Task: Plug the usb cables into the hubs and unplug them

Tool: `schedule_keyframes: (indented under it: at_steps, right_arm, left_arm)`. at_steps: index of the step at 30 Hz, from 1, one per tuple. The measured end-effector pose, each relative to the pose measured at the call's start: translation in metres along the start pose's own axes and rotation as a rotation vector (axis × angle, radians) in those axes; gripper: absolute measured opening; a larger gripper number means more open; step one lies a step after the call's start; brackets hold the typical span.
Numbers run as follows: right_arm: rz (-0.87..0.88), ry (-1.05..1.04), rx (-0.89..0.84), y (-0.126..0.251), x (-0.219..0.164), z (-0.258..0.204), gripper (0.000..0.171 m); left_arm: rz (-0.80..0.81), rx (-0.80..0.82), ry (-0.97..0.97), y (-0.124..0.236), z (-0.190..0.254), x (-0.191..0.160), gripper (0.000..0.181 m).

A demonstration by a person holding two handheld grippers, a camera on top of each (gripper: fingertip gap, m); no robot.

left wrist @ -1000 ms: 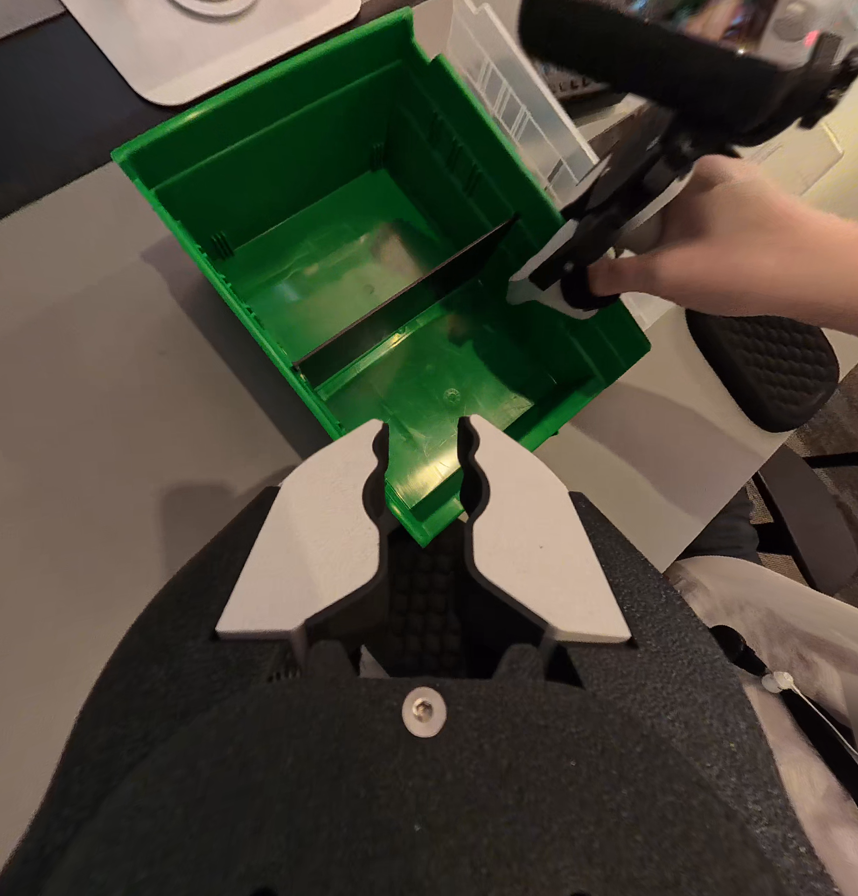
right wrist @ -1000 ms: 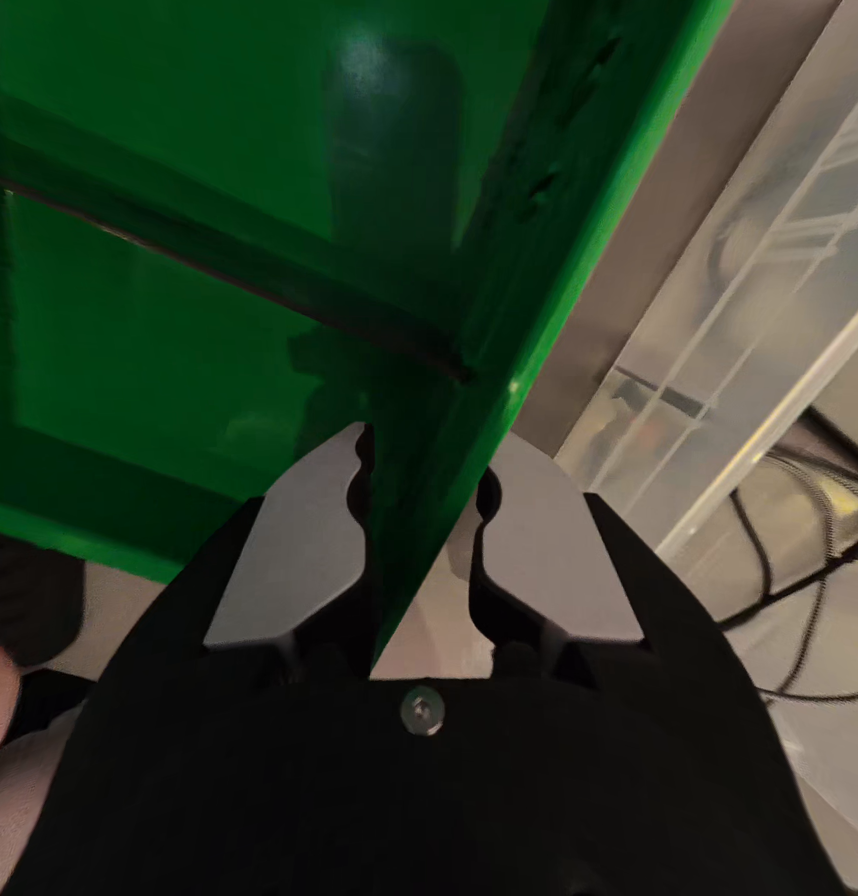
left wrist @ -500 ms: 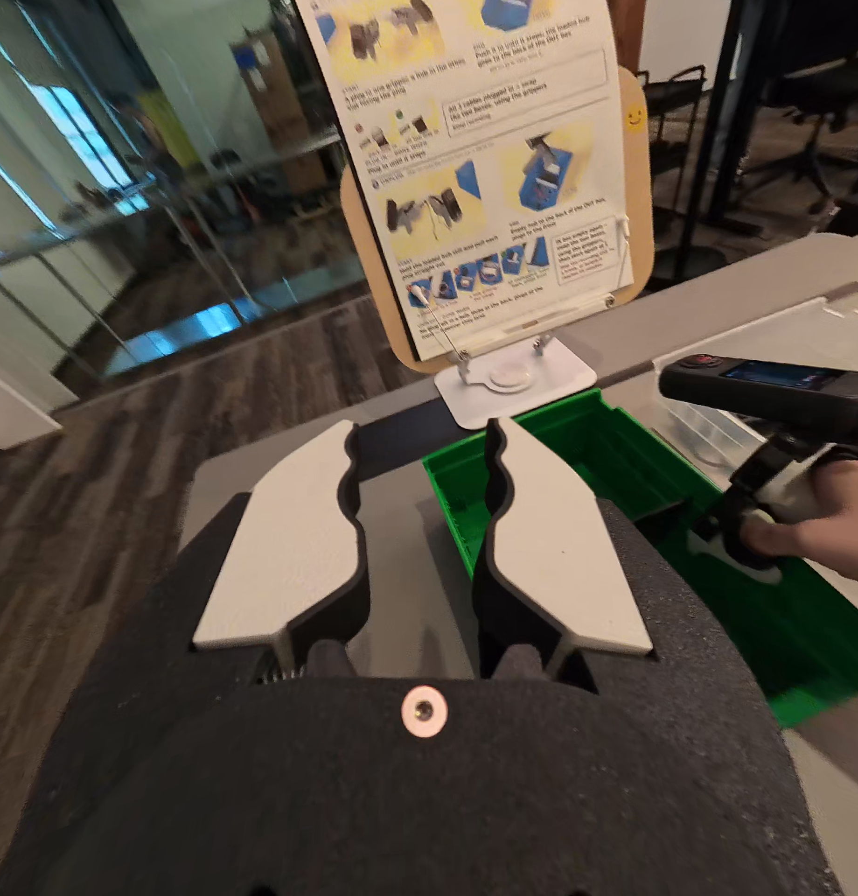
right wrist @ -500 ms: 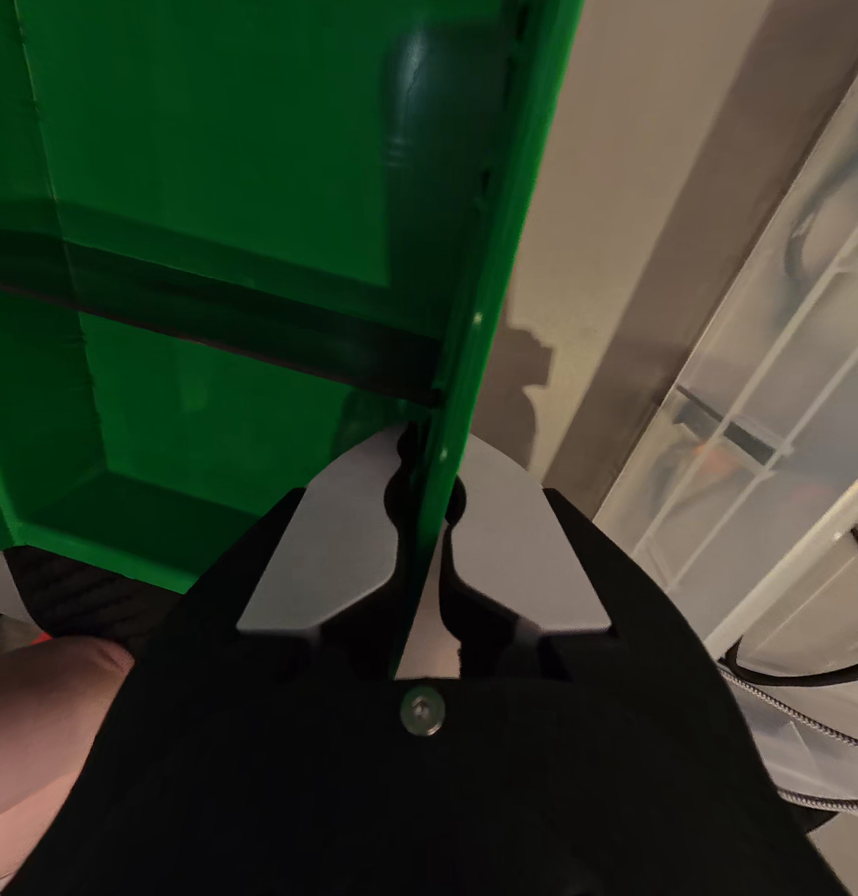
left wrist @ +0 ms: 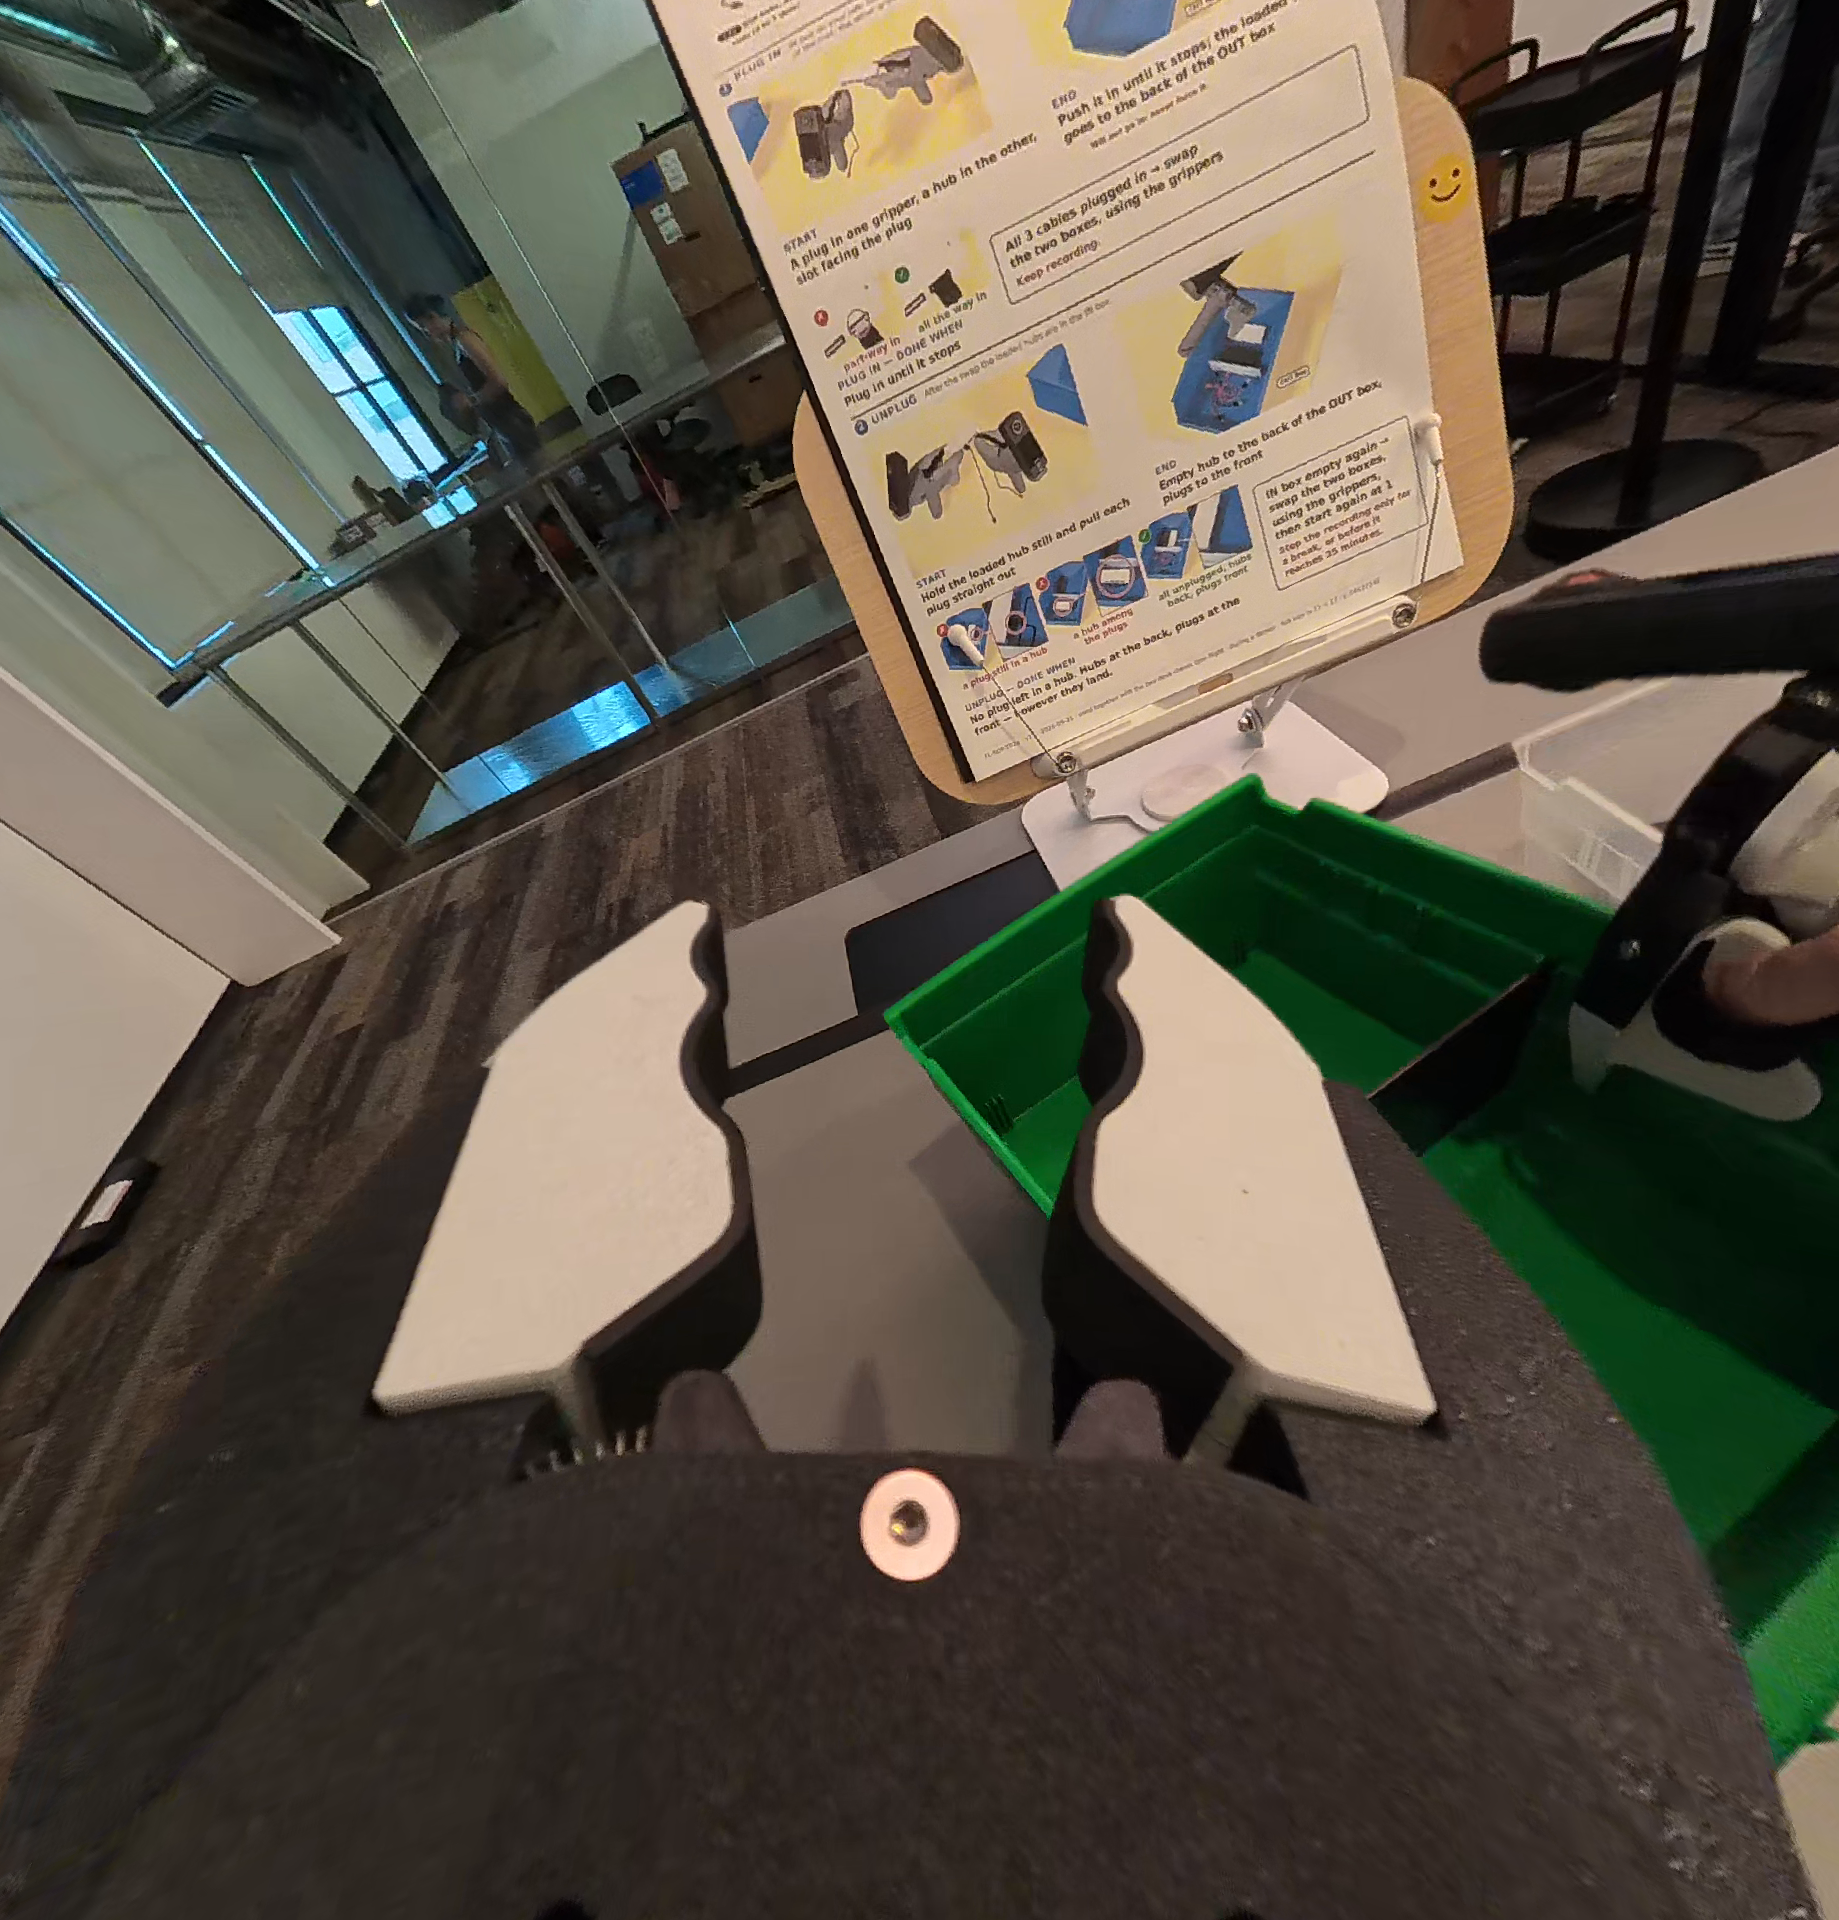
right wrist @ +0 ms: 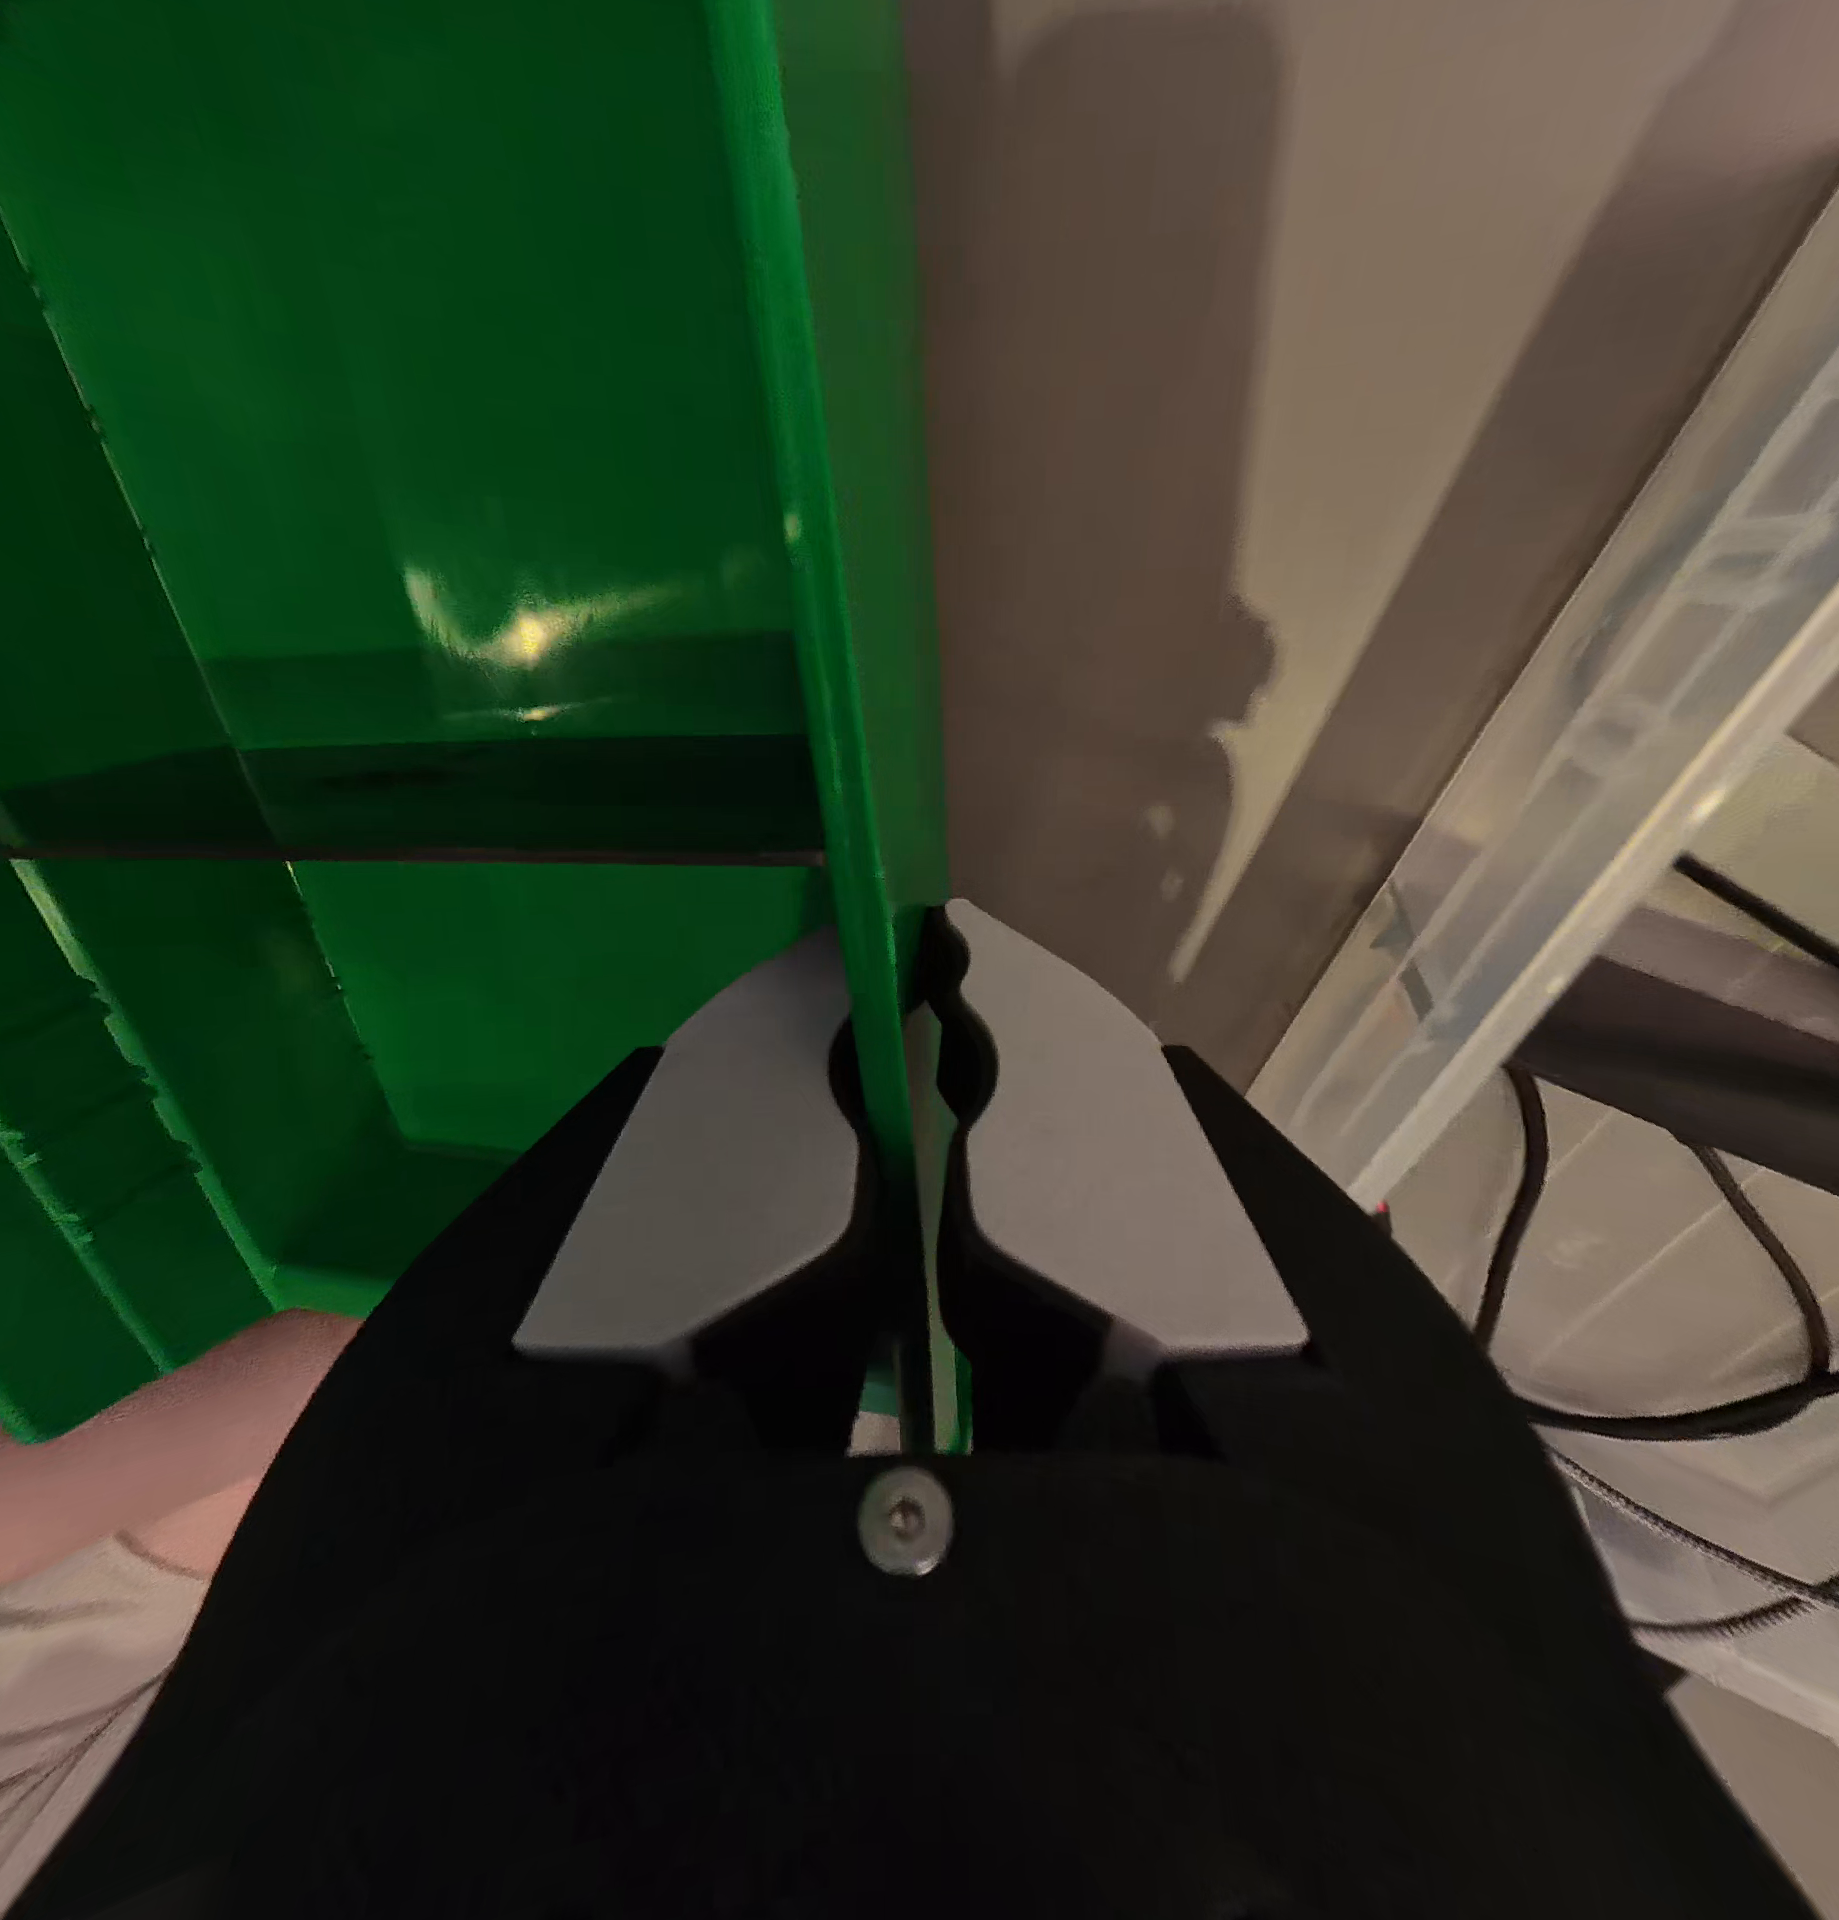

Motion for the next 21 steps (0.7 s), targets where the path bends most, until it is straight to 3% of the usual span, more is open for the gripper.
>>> schedule_keyframes:
  at_steps: [6,11,18,20,21]
  right_arm:
    - [-0.028,0.033,0.065,0.048,-0.008,0.003,0.006]
    - [-0.037,0.027,0.117,0.096,-0.030,0.039,0.006]
    - [0.044,-0.158,0.069,0.160,-0.081,0.175,0.005]
    - [0.067,-0.225,0.047,0.176,-0.102,0.218,0.005]
    - [0.079,-0.260,0.036,0.183,-0.114,0.239,0.006]
  left_arm:
    - [0.014,0.077,-0.058,0.015,0.005,0.009,0.068]
    - [-0.013,0.117,-0.174,0.022,0.028,0.014,0.076]
    - [-0.045,0.121,-0.359,0.015,0.083,0.023,0.079]
    - [-0.054,0.026,-0.361,0.008,0.105,0.022,0.077]
    - [-0.069,-0.105,-0.324,0.003,0.124,0.018,0.076]
Point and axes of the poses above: each gripper's, where its closed fingertips meet, y back along the fingers, x out of its top, z = x × y across the jaws, the point moved 2 cm from there along y, back along the fingers, and after that the axes turned 10 degrees about -z, right-handed, at the moved point
